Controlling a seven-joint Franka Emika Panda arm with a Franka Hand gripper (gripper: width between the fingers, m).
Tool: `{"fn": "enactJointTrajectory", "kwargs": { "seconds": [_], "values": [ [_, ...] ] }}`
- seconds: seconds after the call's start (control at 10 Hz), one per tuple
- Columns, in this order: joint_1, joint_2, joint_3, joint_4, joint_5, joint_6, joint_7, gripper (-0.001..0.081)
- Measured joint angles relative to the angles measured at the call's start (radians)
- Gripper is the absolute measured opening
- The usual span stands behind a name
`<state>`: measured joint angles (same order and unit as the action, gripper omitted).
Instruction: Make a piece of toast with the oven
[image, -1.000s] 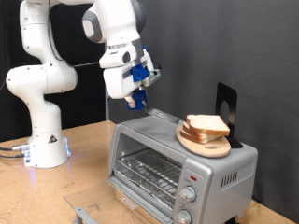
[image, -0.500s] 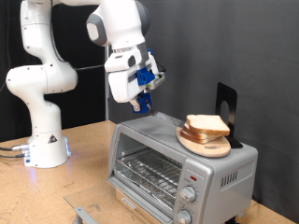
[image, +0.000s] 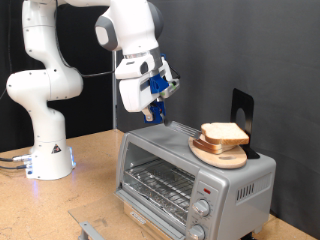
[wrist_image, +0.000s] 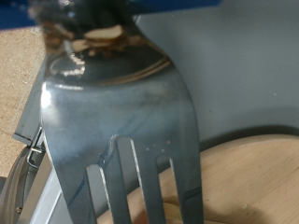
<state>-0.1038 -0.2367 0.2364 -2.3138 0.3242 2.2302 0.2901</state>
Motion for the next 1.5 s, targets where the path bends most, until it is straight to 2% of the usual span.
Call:
{"fn": "enactJointTrajectory", "kwargs": {
  "seconds": [0.5, 0.9, 1.5],
  "values": [
    [0.000, 0.011, 0.003, 0.012, 0.000, 0.000, 0.001, 0.0485],
    [0.000, 0.026, 0.012, 0.030, -0.035, -0.025, 0.004, 0.0485],
    [0.000, 0.042, 0.029, 0.045, -0.041, -0.027, 0.045, 0.0485]
  ]
}}
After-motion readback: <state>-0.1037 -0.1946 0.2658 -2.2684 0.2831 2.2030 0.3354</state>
